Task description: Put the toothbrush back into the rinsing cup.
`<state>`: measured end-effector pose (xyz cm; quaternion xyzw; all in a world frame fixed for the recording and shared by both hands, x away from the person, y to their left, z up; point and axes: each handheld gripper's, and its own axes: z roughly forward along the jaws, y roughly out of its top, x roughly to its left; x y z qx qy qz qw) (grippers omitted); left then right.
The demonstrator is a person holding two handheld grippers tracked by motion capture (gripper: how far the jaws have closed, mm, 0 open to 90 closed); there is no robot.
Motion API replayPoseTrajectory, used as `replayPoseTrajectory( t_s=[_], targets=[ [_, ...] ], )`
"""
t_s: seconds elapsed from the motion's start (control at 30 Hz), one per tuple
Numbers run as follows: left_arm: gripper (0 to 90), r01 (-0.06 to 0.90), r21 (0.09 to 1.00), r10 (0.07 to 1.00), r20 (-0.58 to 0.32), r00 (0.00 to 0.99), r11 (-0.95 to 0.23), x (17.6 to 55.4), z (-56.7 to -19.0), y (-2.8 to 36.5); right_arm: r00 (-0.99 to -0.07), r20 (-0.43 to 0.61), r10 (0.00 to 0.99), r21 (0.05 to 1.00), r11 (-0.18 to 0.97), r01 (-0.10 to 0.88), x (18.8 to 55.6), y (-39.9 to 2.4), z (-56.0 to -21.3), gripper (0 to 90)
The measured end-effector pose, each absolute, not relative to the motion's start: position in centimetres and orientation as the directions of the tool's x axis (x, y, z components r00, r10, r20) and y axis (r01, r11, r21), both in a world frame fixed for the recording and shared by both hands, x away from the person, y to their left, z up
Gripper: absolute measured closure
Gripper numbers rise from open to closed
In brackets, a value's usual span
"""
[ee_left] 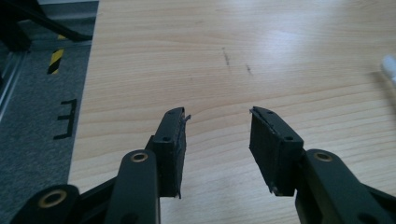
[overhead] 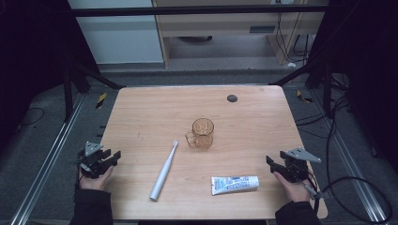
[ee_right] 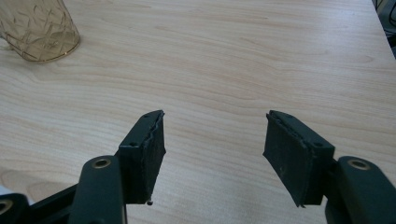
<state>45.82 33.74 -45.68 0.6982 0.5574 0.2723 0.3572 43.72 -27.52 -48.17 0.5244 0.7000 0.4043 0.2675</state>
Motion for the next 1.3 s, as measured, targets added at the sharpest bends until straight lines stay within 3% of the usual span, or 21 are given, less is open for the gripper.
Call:
replayPoseTrajectory(
  t_s=[0.27,0.4,0.93,1.3],
  targets=[
    [56.1,0.583,0.797,0.954,-0.028,0.299,-0.159,45.2,-45.5,31.6,-0.303,0.051,0.952,0.847,0.120,0.519,42.8,-27.6,-48.1,41.6],
    [66.7,0.595,0.778,0.926,-0.046,0.374,-0.201,44.9,-45.5,30.2,-0.308,0.036,0.951,0.853,0.131,0.505,42.5,-27.3,-47.7,46.1],
    [88.6,0.636,0.716,0.878,-0.069,0.474,-0.288,43.3,-45.8,27.4,-0.371,0.014,0.928,0.862,0.177,0.474,42.4,-26.2,-46.8,52.0],
    [89.9,0.662,0.679,0.854,-0.098,0.510,-0.318,42.8,-46.4,25.7,-0.385,-0.001,0.923,0.853,0.201,0.481,41.9,-25.2,-47.1,52.0]
  ],
)
